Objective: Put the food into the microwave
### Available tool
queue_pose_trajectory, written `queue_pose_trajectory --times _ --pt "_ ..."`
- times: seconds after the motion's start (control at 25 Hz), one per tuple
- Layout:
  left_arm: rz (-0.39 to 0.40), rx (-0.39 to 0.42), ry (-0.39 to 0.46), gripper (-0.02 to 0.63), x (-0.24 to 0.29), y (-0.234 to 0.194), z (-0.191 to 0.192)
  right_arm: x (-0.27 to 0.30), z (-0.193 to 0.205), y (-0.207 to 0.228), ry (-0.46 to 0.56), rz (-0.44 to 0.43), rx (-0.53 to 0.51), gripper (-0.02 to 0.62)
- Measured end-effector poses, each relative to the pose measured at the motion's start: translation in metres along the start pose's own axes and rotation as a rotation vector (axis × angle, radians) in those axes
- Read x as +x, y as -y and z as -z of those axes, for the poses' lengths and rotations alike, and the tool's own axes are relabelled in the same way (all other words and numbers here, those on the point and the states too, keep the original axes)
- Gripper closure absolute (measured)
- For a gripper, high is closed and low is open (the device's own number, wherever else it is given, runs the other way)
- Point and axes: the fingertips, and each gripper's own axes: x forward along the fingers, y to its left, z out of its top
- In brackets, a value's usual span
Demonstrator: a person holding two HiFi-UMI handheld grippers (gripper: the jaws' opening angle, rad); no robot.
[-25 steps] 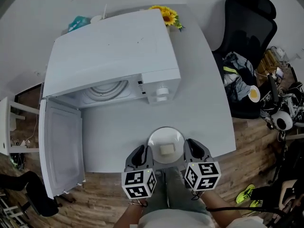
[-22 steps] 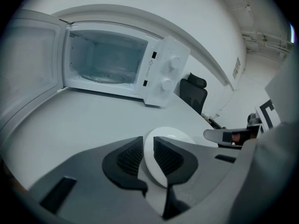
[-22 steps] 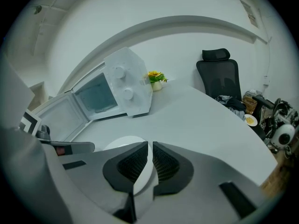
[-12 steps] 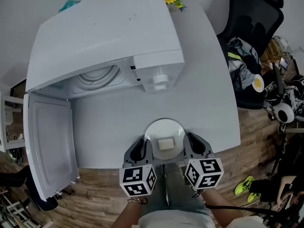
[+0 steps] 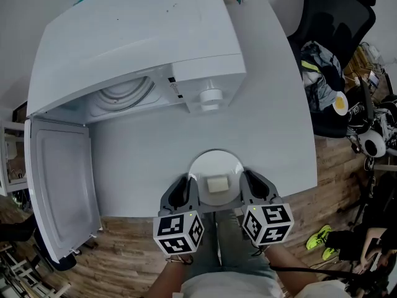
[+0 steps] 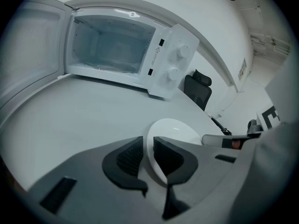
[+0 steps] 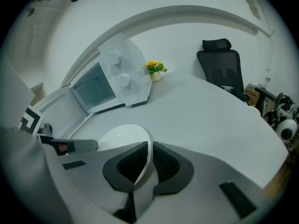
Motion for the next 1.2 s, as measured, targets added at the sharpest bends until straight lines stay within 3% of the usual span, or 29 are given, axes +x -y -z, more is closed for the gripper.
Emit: queue_pose_trajectory --times 0.56,1.2 --pt "0.01 -0.028 -0.027 0.543 0.002 0.002 0.002 0.004 -0.001 -0.004 -0.008 -0.013 0.009 0.575" --pt "-0.004 -0.072 0.004 0.543 -0.006 0.0 -0.008 0.004 -0.009 -0.01 -0.003 -0.008 0.009 0.575"
